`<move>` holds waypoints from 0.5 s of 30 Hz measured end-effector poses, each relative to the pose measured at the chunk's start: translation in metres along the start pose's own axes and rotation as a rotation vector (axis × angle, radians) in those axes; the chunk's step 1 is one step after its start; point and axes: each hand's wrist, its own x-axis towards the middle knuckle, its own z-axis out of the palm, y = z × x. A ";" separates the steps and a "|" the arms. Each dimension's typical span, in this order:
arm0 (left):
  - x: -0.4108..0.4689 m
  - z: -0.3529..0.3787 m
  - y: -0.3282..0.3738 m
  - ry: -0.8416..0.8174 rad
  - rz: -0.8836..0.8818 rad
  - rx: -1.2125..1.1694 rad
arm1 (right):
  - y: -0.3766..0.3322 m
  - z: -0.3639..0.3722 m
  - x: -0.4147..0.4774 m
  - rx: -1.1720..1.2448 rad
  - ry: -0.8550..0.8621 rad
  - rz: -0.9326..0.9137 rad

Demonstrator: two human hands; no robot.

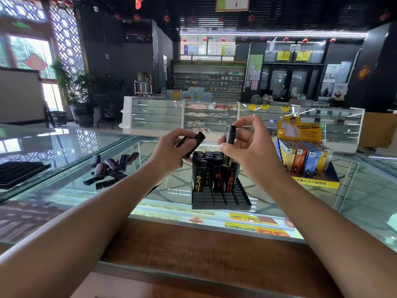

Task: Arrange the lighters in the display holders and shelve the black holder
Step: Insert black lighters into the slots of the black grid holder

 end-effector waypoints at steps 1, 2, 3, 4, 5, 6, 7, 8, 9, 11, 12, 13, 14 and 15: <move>0.000 -0.001 0.000 0.004 0.006 0.002 | -0.001 0.000 0.000 0.027 0.003 0.004; 0.001 -0.002 0.000 0.009 0.011 0.003 | -0.002 0.000 0.001 0.050 0.007 0.007; 0.001 -0.002 -0.001 0.016 0.015 0.003 | -0.002 0.000 0.001 0.058 0.014 0.007; 0.001 -0.002 0.000 0.021 0.017 0.000 | -0.002 0.000 0.002 0.054 0.024 0.003; 0.002 -0.002 0.000 0.025 0.016 -0.003 | -0.002 0.000 0.002 0.042 0.038 -0.006; 0.002 -0.002 0.000 0.029 0.016 -0.006 | -0.001 0.000 0.002 0.026 0.050 -0.021; 0.002 -0.001 0.000 0.031 0.016 -0.009 | 0.001 0.001 0.001 0.008 0.058 -0.042; 0.002 -0.001 0.001 0.031 0.016 -0.011 | 0.002 0.001 0.001 -0.010 0.059 -0.063; 0.002 -0.001 0.001 0.031 0.015 -0.012 | 0.005 0.002 0.001 -0.028 0.056 -0.076; 0.001 0.000 0.001 0.028 0.011 -0.017 | 0.008 0.003 0.000 -0.074 0.034 -0.087; 0.001 0.000 0.001 0.025 0.008 -0.020 | 0.009 0.003 0.001 -0.111 0.020 -0.096; 0.001 0.000 0.000 0.022 0.005 -0.022 | 0.010 0.004 0.000 -0.152 0.008 -0.108; 0.001 0.000 0.001 0.019 0.004 -0.022 | 0.010 0.004 0.000 -0.188 0.002 -0.120; 0.001 0.001 0.001 0.016 0.003 -0.021 | 0.010 0.004 0.000 -0.211 0.004 -0.129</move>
